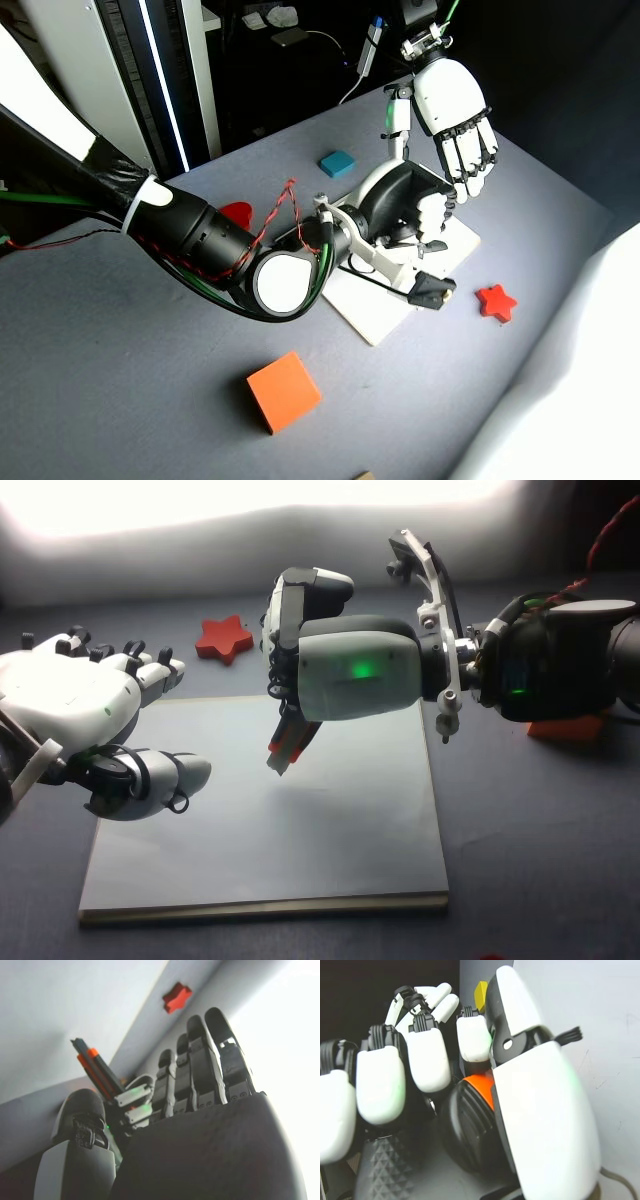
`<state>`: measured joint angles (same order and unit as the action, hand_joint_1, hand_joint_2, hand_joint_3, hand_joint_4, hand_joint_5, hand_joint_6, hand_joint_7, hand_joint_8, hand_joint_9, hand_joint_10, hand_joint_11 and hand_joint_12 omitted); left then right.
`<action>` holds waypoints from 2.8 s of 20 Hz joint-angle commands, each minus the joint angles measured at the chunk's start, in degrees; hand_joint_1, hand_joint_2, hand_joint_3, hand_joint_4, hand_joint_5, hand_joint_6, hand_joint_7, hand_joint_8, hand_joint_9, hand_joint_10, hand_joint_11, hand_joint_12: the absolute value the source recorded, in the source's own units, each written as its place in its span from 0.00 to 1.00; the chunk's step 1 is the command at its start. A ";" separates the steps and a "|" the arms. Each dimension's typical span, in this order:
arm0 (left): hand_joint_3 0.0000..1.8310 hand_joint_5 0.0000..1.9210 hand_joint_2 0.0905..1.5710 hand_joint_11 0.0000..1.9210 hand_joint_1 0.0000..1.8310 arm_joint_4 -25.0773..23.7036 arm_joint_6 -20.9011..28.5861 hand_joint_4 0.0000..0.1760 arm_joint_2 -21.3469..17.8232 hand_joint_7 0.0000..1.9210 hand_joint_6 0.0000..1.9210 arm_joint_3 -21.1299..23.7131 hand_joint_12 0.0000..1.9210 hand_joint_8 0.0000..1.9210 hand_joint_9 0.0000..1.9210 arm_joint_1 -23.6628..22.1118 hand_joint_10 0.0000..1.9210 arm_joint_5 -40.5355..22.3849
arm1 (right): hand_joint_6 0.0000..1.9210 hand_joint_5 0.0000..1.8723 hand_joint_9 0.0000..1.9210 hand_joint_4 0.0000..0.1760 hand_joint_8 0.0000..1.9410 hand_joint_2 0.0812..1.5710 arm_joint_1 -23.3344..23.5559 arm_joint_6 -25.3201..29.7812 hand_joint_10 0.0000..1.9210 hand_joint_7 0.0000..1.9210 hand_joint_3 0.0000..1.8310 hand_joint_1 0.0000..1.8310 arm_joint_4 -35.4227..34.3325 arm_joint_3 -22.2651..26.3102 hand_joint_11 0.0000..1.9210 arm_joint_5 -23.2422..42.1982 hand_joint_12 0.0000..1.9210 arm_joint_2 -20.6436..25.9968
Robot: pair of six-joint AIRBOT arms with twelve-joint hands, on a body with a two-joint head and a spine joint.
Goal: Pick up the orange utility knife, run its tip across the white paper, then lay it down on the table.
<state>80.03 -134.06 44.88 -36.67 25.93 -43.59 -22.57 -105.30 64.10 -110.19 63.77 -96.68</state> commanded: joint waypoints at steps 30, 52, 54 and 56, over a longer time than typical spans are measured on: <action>0.00 0.06 0.81 0.00 0.06 -3.64 -0.21 0.26 -0.08 0.07 0.00 -0.27 0.48 0.00 0.16 -0.18 0.00 -3.09 | 1.00 0.69 0.83 1.00 1.00 0.94 -0.17 2.29 1.00 0.78 0.00 0.42 -5.59 0.32 0.88 11.33 1.00 5.02; 0.00 0.04 0.82 0.00 0.03 -3.65 -0.27 0.27 -0.18 0.07 0.00 -0.19 0.45 0.00 0.15 0.16 0.00 -2.84 | 1.00 0.69 0.83 1.00 1.00 0.93 -20.22 17.78 1.00 0.78 0.00 0.44 -54.07 45.03 0.88 -11.00 1.00 42.69; 0.00 0.05 0.82 0.00 0.05 -3.65 -0.27 0.26 -0.19 0.07 0.00 -0.13 0.44 0.00 0.15 0.21 0.00 -2.81 | 1.00 0.69 0.82 1.00 1.00 0.94 -21.96 18.61 1.00 0.77 0.00 0.41 -57.98 47.01 0.87 -12.14 1.00 43.99; 0.00 0.05 0.81 0.00 0.05 -3.65 -0.27 0.28 -0.20 0.08 0.00 -0.06 0.45 0.00 0.15 0.31 0.00 -2.71 | 1.00 0.69 0.82 1.00 1.00 0.94 -24.09 18.66 1.00 0.77 0.00 0.41 -62.18 48.98 0.86 -12.22 1.00 44.83</action>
<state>79.81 -134.13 45.12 -36.64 26.61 -43.31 -47.29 -86.46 2.31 -61.10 45.21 -52.40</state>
